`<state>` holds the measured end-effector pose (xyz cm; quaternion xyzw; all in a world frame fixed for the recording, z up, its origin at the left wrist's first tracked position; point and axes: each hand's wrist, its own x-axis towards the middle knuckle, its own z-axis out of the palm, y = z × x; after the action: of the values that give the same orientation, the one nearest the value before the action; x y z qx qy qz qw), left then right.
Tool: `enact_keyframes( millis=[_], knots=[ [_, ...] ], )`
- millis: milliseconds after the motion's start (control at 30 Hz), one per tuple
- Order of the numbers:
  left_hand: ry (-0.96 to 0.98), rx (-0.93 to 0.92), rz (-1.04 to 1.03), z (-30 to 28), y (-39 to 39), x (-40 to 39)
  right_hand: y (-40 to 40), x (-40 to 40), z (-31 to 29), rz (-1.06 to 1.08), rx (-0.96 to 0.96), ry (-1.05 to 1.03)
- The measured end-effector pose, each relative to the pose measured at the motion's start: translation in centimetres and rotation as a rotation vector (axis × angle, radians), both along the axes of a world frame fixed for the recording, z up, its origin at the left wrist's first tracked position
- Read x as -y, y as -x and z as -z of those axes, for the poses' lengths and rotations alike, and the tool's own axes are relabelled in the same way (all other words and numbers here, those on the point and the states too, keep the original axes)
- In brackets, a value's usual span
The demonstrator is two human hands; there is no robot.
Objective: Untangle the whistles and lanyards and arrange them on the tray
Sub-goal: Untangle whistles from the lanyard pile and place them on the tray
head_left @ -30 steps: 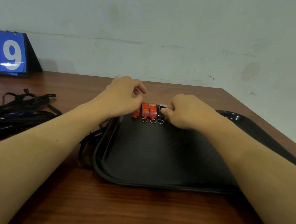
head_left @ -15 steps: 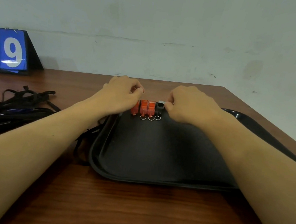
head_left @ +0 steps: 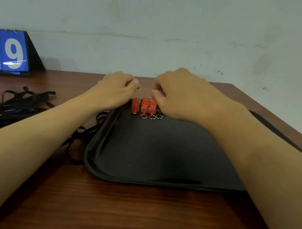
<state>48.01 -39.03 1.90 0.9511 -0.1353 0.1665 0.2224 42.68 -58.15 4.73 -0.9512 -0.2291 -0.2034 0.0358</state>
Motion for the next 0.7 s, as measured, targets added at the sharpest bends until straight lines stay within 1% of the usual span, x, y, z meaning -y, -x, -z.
enact_keyframes(
  millis=[67,133,200,267,300,367,433,500,633,700],
  knots=[
    [0.000,0.016,0.003,-0.3,0.1,-0.1,0.3,-0.2,-0.1,-0.093,-0.003,-0.006],
    [0.013,0.055,0.010,-1.2,0.7,-0.3,1.1,-0.6,-0.5,-0.236,-0.034,-0.003],
    [0.159,0.114,-0.006,-3.1,1.9,-0.7,2.0,-0.9,-0.8,-0.359,-0.060,0.006],
    [0.306,0.150,-0.034,-5.5,3.7,-1.2,2.7,-1.3,-0.8,-0.430,-0.053,0.011],
    [0.309,0.148,-0.042,-6.2,4.7,-1.7,2.9,-1.5,-0.7,-0.458,-0.049,0.010],
    [0.167,0.130,-0.066,-6.6,6.7,-3.3,3.0,-1.6,-0.8,-0.486,-0.036,-0.002],
    [0.003,0.106,-0.109,-5.7,8.7,-5.9,3.2,-1.6,-1.0,-0.497,-0.022,-0.011],
    [-0.089,0.061,-0.179,-4.3,10.4,-9.6,3.6,-1.7,-1.1,-0.520,-0.022,-0.019],
    [-0.159,-0.066,-0.316,-2.5,12.5,-15.9,4.4,-2.4,-0.9,-0.551,-0.038,-0.022],
    [-0.154,-0.077,-0.370,-2.6,12.9,-17.9,4.7,-2.6,-0.8,-0.553,-0.038,-0.015]
  ],
)
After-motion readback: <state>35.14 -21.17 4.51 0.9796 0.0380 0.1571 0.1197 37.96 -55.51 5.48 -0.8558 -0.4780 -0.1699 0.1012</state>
